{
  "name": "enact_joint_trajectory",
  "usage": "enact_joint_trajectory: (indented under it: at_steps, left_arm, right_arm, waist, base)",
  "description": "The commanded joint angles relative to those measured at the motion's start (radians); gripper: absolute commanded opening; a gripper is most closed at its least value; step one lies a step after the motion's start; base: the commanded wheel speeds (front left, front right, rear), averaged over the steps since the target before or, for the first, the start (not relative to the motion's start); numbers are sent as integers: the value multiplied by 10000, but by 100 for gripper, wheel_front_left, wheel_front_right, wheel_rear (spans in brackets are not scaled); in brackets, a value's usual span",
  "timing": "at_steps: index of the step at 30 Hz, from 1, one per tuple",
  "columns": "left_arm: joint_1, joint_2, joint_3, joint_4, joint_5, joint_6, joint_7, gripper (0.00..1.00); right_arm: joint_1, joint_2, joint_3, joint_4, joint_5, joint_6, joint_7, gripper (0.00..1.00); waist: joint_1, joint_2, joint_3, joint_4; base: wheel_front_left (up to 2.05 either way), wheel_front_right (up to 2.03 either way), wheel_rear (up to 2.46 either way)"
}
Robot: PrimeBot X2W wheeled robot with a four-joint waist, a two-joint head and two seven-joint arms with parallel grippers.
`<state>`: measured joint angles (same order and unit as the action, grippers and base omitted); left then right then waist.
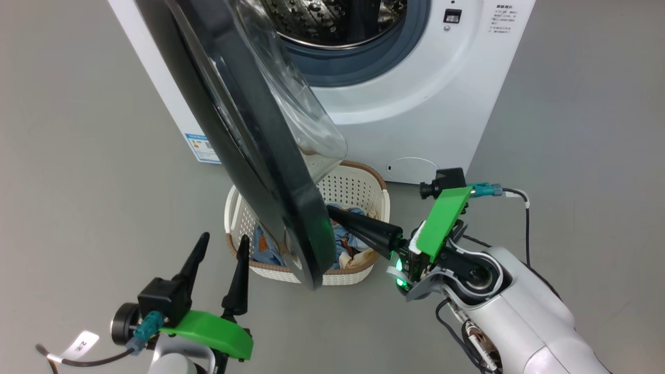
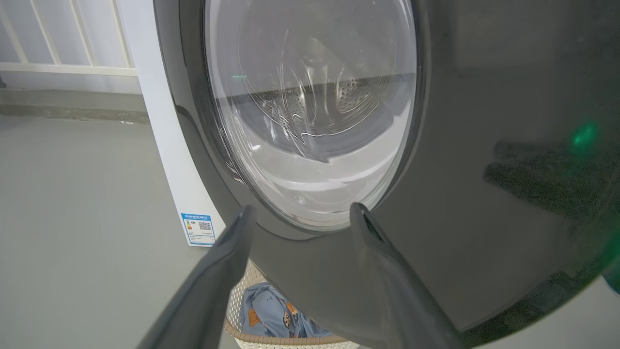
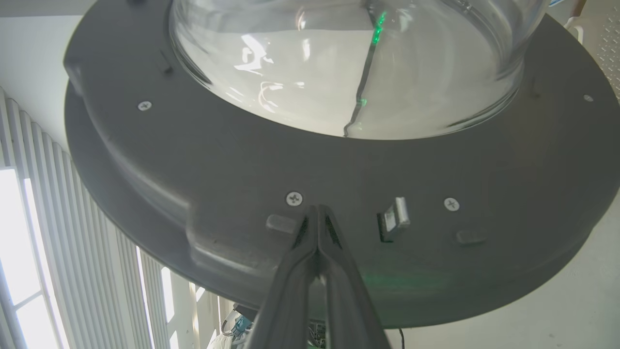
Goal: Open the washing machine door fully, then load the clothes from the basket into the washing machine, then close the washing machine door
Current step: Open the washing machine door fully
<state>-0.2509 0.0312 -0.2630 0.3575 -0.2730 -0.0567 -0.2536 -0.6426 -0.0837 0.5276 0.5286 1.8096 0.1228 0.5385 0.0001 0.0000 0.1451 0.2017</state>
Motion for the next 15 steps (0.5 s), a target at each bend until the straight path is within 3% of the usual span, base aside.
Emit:
enact_joint_trajectory:
  at_steps: [1,15]
  left_arm:
    - [-70,191,267,-179,117,-16,-82,100]
    - [133,191,338,-149,160,-30,-82,100]
  right_arm:
    - [-51,334,243,-335,175,79,-92,0]
    - [136,333,520,-234,518,79,-1023,0]
  waist:
    - [0,0,-47,17]
    - [0,0,-298,-69]
  base:
    - [0,0,0]
    - [0,0,0]
